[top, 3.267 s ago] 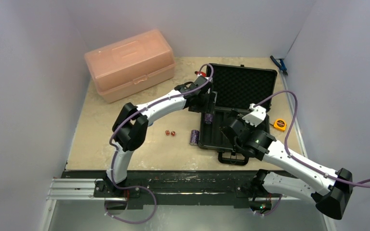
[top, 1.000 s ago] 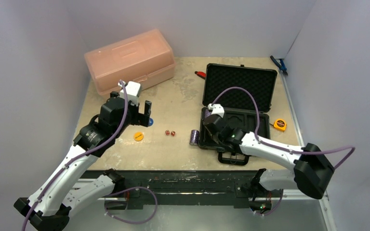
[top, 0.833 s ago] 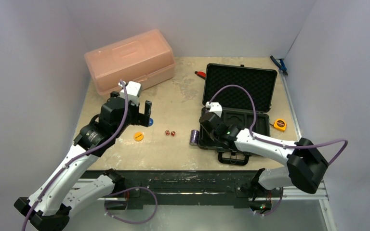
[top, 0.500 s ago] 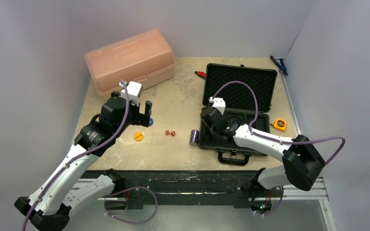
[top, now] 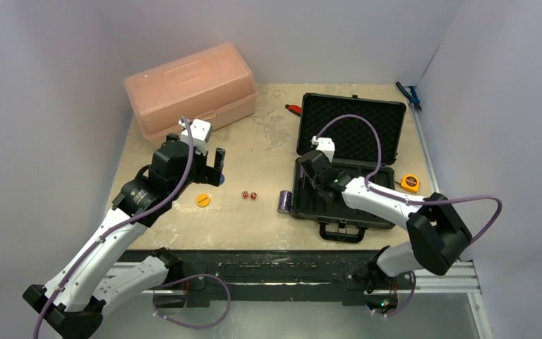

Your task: Pack up texas hold em set

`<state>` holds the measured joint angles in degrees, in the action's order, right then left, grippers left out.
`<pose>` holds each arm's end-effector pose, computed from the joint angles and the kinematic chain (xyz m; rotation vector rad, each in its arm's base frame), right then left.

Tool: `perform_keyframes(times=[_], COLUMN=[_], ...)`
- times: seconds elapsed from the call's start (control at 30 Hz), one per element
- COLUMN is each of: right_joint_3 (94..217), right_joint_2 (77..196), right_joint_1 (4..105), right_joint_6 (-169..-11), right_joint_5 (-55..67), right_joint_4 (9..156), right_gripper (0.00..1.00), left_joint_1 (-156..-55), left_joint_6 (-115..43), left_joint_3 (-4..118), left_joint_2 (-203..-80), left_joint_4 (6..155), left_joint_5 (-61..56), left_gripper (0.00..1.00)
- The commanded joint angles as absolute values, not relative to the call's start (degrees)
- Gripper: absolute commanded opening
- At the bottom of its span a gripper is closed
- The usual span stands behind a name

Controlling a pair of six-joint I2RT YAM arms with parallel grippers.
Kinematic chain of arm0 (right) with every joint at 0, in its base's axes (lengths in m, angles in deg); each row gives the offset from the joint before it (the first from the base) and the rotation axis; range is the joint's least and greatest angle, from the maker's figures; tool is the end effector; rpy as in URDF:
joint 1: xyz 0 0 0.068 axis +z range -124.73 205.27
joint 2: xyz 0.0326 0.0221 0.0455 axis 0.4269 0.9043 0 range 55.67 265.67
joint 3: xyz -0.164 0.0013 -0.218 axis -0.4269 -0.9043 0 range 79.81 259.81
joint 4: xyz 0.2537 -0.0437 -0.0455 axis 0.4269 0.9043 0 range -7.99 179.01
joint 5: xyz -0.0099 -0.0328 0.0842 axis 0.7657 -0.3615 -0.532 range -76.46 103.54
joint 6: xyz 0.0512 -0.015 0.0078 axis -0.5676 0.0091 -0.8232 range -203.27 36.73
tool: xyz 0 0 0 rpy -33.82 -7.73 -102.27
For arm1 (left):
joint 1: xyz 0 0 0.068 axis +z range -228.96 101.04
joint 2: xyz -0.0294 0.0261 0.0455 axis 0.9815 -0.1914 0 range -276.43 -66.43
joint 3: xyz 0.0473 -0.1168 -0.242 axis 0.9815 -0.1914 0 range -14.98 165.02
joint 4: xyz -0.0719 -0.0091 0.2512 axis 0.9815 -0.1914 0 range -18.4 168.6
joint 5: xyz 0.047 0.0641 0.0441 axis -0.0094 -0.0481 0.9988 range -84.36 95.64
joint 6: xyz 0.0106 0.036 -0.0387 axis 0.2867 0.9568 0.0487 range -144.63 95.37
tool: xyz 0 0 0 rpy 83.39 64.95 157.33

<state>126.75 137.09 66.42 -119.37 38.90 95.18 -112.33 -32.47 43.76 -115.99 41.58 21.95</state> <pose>0.2270 0.1780 0.2068 0.0988 2.3048 0.1516 0.1531 -0.0888 0.3623 0.2776 2.0203 -0.1583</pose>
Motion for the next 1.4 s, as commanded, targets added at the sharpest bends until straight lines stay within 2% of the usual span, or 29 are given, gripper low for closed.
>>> perform_keyframes(times=[0.0,0.47,0.57,0.87,1.13,1.37], right_joint_3=[129.43,132.05,131.85,130.30,129.47,127.38], right_joint_2=[138.19,139.84,138.18,130.24,124.09,120.99], right_joint_1=[65.59,63.49,63.47,63.51,63.46,63.49], right_joint_6=[-117.99,-116.02,-115.48,-114.03,-114.02,-114.45], right_joint_5=[39.71,41.69,40.41,38.90,39.25,39.96], right_joint_4=[92.77,93.00,93.64,96.91,100.68,101.87], right_gripper=[0.36,0.36,0.38,0.57,0.84,0.90], left_joint_1=[-112.08,-112.08,-112.08,-112.10,-113.37,-113.85], left_joint_6=[-31.42,-31.22,-31.19,-31.51,-39.16,-42.84], left_joint_3=[44.44,44.52,44.52,44.62,46.76,45.72], left_joint_2=[-116.16,-116.87,-117.05,-117.97,-122.26,-123.42], left_joint_4=[42.69,42.56,42.56,42.32,36.84,36.14], left_joint_5=[21.55,21.11,21.11,20.46,19.52,14.79], left_gripper=[0.97,0.96,0.96,0.96,0.96,0.96])
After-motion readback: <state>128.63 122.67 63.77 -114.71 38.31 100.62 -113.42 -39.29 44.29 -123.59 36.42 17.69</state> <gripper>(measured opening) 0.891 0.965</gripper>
